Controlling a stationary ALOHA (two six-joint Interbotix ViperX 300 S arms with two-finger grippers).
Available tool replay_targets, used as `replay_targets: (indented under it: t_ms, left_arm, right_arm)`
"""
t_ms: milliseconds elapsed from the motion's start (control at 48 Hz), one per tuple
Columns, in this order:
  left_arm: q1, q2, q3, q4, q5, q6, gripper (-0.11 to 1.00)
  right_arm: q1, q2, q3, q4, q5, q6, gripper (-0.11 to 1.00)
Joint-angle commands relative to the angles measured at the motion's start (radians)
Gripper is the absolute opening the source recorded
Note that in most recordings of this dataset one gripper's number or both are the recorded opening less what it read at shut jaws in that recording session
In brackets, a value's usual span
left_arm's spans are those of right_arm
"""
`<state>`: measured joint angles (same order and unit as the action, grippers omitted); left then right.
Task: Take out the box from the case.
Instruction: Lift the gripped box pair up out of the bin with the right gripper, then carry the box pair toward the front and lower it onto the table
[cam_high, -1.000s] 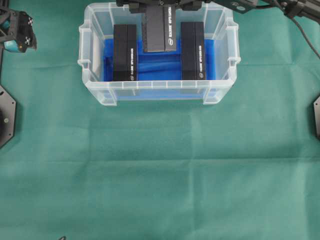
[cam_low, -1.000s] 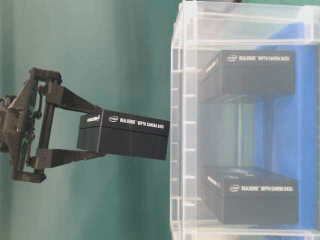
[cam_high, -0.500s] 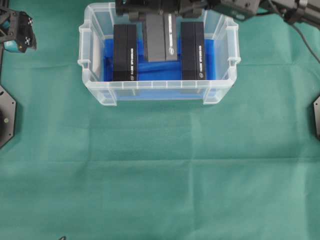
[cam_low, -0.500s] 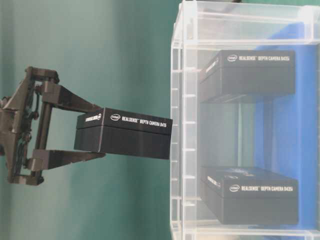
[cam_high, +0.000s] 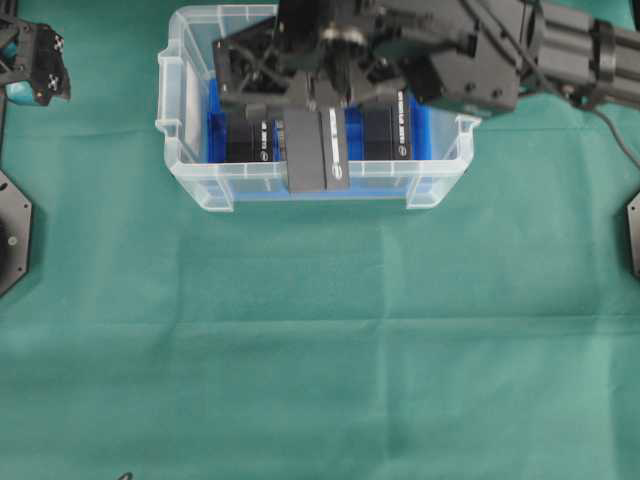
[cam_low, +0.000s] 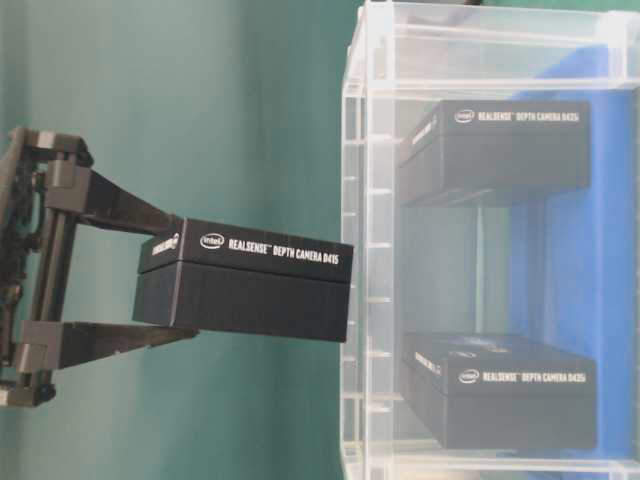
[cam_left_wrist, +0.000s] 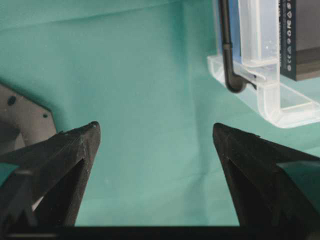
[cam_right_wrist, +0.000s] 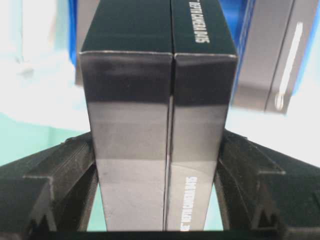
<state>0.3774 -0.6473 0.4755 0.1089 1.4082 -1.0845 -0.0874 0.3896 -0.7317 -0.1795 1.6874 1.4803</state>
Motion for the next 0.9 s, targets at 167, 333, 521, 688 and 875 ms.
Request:
replay_targets:
  t_ms: [167,333,521,688,875]
  left_arm:
    - [-0.002,-0.003,-0.017,0.002,0.000,-0.002,0.93]
    - [-0.002,0.002,-0.020,0.002,0.000,-0.002,0.93]
    - [-0.002,0.002,-0.020,0.002,0.000,-0.002,0.93]
    - [-0.002,-0.005,-0.017,0.002,0.000,-0.002,0.93]
    - [-0.002,-0.006,-0.015,0.002,-0.002,-0.002,0.93]
  right_arm:
    - [0.097,-0.049,-0.026,-0.021,0.020,0.087,0.68]
    - [0.147,-0.044,-0.025,-0.028,0.034,0.146,0.68]
    - [0.210,-0.035,-0.025,-0.028,0.034,0.221,0.68]
    - [0.261,-0.028,-0.026,-0.028,0.026,0.290,0.68]
    - [0.319,-0.025,-0.026,-0.026,0.000,0.371,0.68]
